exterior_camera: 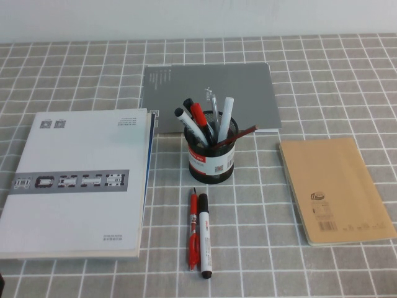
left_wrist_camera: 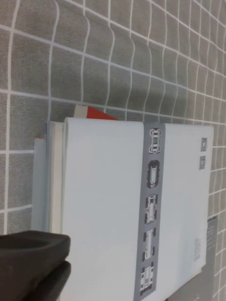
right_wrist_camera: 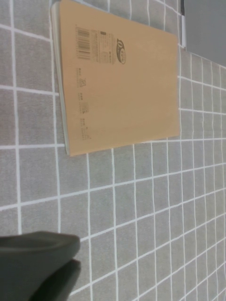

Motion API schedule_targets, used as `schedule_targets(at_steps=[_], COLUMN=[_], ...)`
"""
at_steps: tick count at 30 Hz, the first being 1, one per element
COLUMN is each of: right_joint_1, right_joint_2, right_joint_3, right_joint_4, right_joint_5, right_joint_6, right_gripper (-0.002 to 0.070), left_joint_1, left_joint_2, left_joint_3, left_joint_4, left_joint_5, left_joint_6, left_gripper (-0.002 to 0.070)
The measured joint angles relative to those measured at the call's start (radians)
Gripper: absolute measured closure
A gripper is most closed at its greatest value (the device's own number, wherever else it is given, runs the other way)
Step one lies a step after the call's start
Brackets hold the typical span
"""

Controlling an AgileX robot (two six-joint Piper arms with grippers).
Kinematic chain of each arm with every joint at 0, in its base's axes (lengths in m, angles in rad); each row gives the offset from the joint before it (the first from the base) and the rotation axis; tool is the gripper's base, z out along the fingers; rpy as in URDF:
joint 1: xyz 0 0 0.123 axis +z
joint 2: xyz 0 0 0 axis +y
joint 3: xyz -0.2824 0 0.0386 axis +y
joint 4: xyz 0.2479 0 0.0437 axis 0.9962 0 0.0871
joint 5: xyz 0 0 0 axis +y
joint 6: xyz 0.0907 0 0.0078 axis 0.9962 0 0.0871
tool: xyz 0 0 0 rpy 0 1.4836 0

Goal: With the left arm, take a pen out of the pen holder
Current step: 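Take a marker out of the pen holder and lay it on the table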

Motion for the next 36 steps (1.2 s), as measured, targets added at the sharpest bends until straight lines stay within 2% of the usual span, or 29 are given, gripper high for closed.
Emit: schedule_targets(at_steps=[36], right_joint_1=[0.0], right_joint_2=[0.0], right_joint_3=[0.0], right_joint_4=[0.0], right_joint_5=[0.0], right_joint_6=[0.0], right_gripper=[0.0689], left_joint_1=[0.0], left_joint_2=[-0.002], left_joint_3=[0.0], left_joint_4=[0.041], left_joint_5=[0.002], left_joint_6=[-0.002], left_gripper=[0.0676])
